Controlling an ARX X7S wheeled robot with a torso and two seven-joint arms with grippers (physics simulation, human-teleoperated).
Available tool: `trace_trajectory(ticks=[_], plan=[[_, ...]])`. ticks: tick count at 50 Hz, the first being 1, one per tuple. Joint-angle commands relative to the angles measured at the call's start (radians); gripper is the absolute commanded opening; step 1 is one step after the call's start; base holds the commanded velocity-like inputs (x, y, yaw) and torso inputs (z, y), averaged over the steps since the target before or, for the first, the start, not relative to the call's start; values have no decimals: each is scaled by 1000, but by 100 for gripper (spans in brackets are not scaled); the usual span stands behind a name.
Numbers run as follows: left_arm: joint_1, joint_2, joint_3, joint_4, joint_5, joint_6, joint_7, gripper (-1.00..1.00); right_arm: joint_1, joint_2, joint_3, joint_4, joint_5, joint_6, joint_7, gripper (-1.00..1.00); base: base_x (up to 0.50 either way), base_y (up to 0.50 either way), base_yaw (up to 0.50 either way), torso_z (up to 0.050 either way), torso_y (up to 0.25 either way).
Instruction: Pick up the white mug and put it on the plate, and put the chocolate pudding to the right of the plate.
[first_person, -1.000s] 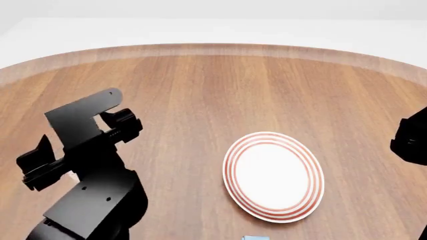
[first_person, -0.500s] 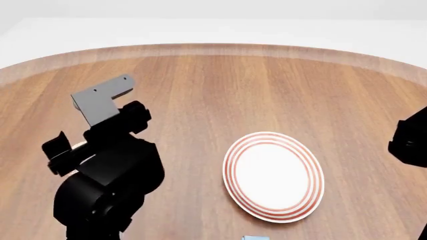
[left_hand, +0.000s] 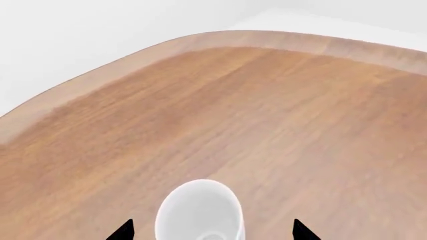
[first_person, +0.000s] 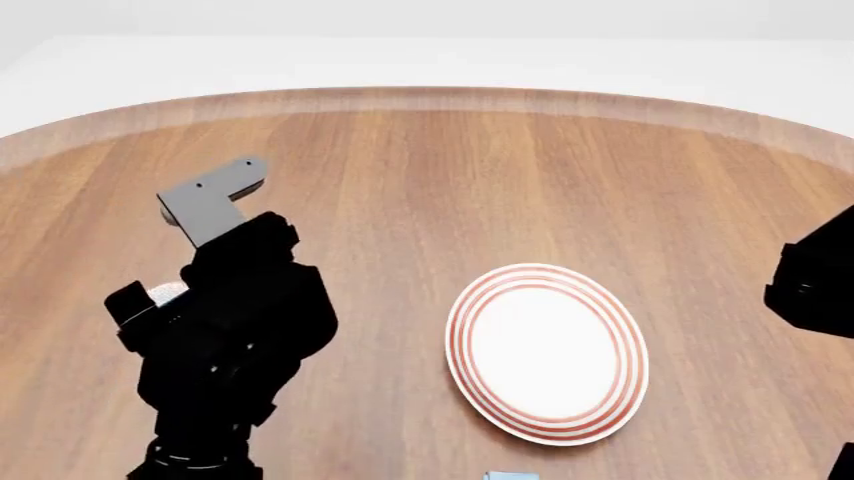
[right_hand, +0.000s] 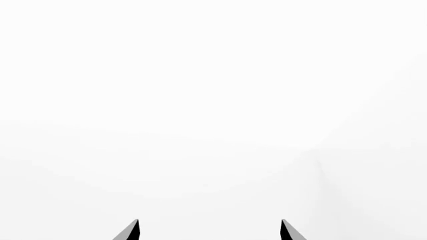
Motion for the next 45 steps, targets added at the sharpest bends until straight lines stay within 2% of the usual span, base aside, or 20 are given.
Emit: trace_trajectory(ticks=[1, 45], plan=[[6, 11, -11, -97, 5, 78, 5, 100, -1, -17, 16, 0, -17, 4, -20, 100, 0, 0, 0, 0, 0], [54, 13, 14, -376, -93, 304, 79, 100, -11, -7, -3, 10, -22, -6, -10, 100, 0, 0, 0, 0, 0]])
